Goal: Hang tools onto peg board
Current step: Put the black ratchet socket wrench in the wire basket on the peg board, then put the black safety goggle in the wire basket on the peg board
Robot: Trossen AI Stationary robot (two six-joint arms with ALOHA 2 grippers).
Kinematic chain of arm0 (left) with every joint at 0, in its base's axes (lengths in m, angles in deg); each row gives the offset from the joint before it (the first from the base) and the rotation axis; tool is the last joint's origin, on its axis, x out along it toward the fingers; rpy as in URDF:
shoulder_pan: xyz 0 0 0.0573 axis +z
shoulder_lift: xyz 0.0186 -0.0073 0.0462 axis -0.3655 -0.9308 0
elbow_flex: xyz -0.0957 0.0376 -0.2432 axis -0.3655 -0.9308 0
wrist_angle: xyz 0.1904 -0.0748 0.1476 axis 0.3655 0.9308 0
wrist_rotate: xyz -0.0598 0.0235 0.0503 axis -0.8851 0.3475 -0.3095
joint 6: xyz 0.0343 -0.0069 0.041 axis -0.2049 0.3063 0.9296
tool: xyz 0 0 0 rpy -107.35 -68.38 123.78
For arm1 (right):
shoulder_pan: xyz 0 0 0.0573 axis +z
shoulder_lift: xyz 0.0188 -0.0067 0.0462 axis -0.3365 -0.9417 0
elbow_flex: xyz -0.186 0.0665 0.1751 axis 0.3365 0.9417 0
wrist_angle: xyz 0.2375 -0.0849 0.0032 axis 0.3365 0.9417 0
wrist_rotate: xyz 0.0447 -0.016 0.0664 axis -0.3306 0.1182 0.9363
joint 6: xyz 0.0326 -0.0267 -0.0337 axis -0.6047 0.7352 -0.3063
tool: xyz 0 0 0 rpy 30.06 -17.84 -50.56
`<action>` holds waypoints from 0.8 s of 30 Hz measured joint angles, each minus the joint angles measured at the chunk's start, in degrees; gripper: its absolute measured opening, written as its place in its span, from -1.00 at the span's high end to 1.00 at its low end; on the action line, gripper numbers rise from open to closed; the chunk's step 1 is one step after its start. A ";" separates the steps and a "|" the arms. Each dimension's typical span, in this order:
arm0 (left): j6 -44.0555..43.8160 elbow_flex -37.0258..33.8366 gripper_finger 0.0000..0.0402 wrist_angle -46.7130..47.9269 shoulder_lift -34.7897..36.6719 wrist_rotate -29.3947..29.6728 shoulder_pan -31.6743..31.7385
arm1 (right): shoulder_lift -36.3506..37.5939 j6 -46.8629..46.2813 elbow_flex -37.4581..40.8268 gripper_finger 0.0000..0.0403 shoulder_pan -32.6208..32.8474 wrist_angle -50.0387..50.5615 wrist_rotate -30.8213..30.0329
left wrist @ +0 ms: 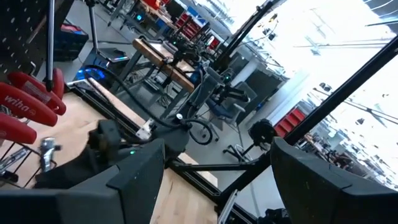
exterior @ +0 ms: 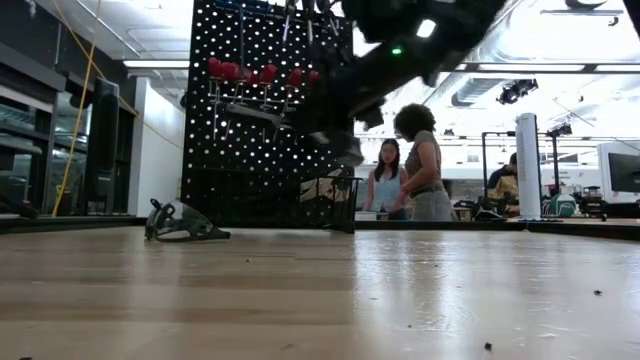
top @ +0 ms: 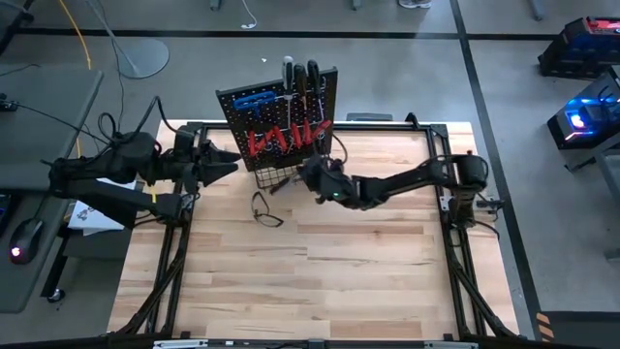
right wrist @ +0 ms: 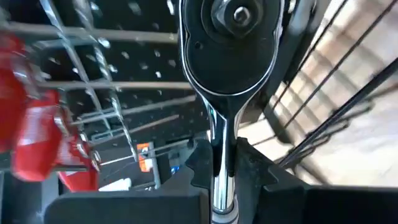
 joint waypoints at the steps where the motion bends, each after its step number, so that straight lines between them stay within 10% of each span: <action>1: -0.01 -0.03 -0.34 0.06 -0.07 -0.02 0.00 | -1.20 -0.94 -1.69 0.90 -0.38 0.47 0.95; 11: -0.47 -0.03 -0.34 -0.04 -0.07 -0.94 -0.02 | -5.24 -10.79 -14.04 0.55 -3.20 23.73 1.27; 24: -0.78 -0.03 -0.34 1.74 -0.08 -1.14 -0.02 | -4.59 0.77 -16.55 0.02 -3.71 25.11 10.45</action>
